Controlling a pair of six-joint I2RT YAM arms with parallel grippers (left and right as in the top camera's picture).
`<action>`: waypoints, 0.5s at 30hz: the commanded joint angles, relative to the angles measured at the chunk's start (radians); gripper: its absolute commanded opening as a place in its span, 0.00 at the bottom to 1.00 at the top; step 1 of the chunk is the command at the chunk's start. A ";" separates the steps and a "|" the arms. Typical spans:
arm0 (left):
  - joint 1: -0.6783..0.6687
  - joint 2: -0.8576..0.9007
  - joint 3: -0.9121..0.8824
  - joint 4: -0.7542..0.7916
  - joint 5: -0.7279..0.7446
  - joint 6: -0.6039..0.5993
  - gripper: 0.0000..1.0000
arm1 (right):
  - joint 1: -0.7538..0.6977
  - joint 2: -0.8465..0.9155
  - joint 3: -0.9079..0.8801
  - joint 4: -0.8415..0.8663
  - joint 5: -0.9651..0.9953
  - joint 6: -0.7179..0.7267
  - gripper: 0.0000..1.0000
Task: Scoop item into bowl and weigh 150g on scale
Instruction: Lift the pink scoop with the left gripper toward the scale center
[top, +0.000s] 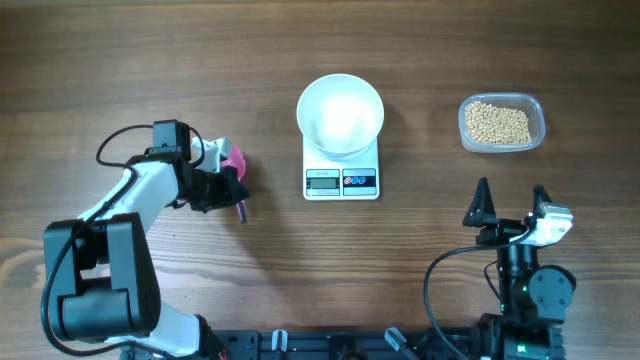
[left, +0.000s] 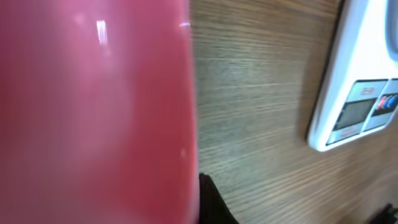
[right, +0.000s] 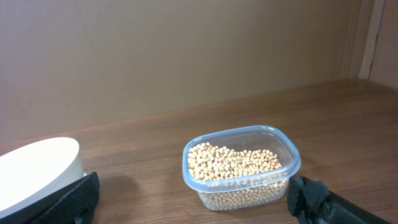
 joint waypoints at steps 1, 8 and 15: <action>0.005 -0.023 0.020 -0.008 0.098 -0.025 0.04 | 0.005 -0.008 -0.003 0.004 0.018 -0.012 1.00; 0.005 -0.188 0.066 -0.111 0.290 -0.060 0.04 | 0.005 -0.008 -0.003 0.004 0.018 -0.012 1.00; 0.005 -0.447 0.066 -0.124 0.661 -0.166 0.04 | 0.005 -0.008 -0.003 0.004 0.018 -0.012 1.00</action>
